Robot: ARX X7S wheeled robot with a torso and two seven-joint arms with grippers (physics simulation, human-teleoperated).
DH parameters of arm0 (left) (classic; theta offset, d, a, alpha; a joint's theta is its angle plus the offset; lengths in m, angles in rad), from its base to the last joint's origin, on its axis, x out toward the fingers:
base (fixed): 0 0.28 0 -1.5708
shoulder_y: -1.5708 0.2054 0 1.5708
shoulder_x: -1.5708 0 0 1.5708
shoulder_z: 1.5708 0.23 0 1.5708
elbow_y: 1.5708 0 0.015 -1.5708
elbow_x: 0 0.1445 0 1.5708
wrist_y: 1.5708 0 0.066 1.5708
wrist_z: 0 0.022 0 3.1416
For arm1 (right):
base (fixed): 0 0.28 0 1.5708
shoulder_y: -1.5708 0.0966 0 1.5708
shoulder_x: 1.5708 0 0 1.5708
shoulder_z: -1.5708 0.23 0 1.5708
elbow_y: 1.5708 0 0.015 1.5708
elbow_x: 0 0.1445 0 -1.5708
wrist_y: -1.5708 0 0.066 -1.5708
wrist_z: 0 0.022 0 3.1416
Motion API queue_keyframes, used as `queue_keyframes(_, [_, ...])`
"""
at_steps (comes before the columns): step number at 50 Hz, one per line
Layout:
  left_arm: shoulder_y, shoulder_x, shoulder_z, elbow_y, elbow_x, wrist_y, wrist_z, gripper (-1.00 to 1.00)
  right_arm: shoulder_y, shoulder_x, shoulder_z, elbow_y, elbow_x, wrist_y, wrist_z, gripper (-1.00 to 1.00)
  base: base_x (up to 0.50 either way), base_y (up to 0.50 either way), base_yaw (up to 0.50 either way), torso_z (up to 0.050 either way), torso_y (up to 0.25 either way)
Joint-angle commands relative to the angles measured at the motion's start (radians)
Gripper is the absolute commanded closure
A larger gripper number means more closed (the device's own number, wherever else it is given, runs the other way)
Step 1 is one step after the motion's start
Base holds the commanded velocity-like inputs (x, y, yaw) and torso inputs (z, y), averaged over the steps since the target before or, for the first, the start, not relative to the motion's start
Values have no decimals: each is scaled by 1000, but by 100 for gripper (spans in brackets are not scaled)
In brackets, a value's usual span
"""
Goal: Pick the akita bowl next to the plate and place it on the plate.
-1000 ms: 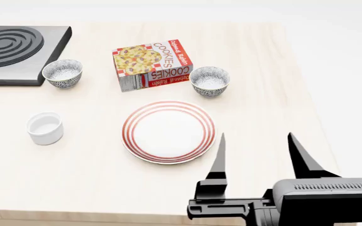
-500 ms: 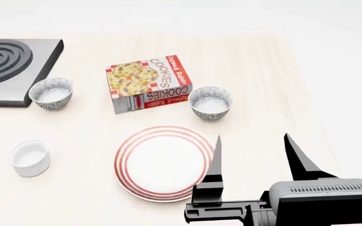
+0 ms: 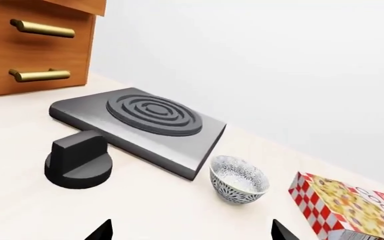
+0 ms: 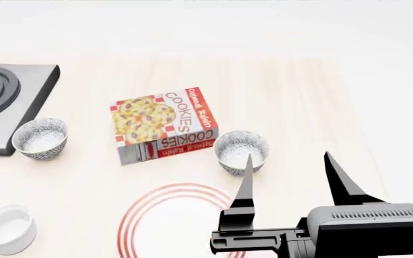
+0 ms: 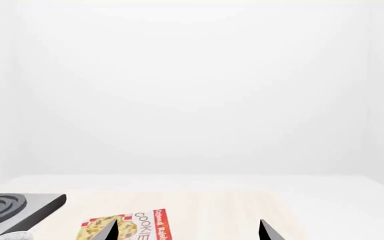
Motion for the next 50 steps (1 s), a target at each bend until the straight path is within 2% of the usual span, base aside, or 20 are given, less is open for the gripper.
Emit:
queue_keyframes(1, [1,-3,4,-2,-3,4,-3,-100,2,3,-4,7,4,-4,3,-100,328,0,0,0,0])
queue_keyframes(40, [-1,-11,15,-10,-11,12,-17,-100,5,14,-17,16,20,-3,20,-100,299,0,0,0,0])
queue_keyframes(46, [-1,-14,16,-6,-16,6,-22,-100,35,8,-12,44,41,57,42,-100,0,0,0,0,0])
queue_keyframes(50, [0,-13,18,-9,-14,12,-22,-100,127,14,-30,93,55,186,69,-100,0,0,0,0,0])
